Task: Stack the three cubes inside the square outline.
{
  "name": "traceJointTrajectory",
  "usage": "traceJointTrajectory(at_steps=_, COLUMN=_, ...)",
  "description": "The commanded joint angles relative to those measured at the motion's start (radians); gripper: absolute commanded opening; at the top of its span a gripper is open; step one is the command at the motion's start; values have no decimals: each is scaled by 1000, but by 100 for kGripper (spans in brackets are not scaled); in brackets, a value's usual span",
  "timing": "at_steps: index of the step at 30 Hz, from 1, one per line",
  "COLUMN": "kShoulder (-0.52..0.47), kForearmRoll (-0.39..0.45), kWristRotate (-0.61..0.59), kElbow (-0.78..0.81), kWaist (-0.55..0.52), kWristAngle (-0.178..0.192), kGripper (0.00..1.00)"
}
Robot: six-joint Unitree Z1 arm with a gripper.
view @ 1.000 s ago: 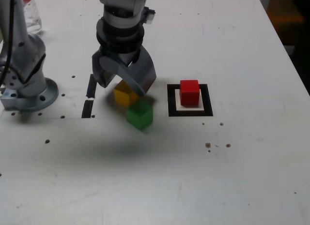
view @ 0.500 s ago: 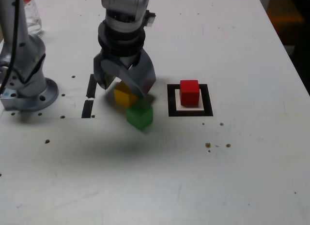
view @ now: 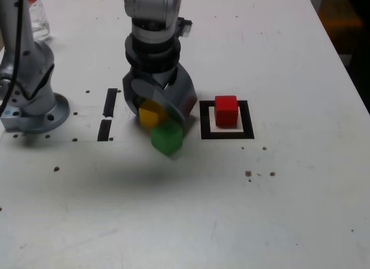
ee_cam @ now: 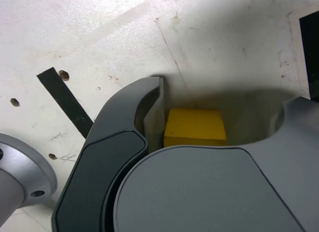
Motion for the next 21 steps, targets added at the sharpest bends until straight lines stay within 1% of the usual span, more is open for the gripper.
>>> traceJointTrajectory(at_steps=1, kShoulder=-5, kForearmRoll=2, kWristRotate=2, kElbow=-2, kWaist=3, kWristAngle=0, kGripper=23)
traceJointTrajectory(at_steps=15, kShoulder=-18, kForearmRoll=12, kWristRotate=15, kElbow=1, kWaist=3, kWristAngle=-4, kGripper=15)
traceJointTrajectory(at_steps=18, kShoulder=-27, kForearmRoll=28, kWristRotate=15, kElbow=-1, kWaist=3, kWristAngle=-5, kGripper=14)
traceJointTrajectory(at_steps=21, kShoulder=-42, kForearmRoll=71, kWristRotate=4, kElbow=-13, kWaist=3, kWristAngle=-5, kGripper=13)
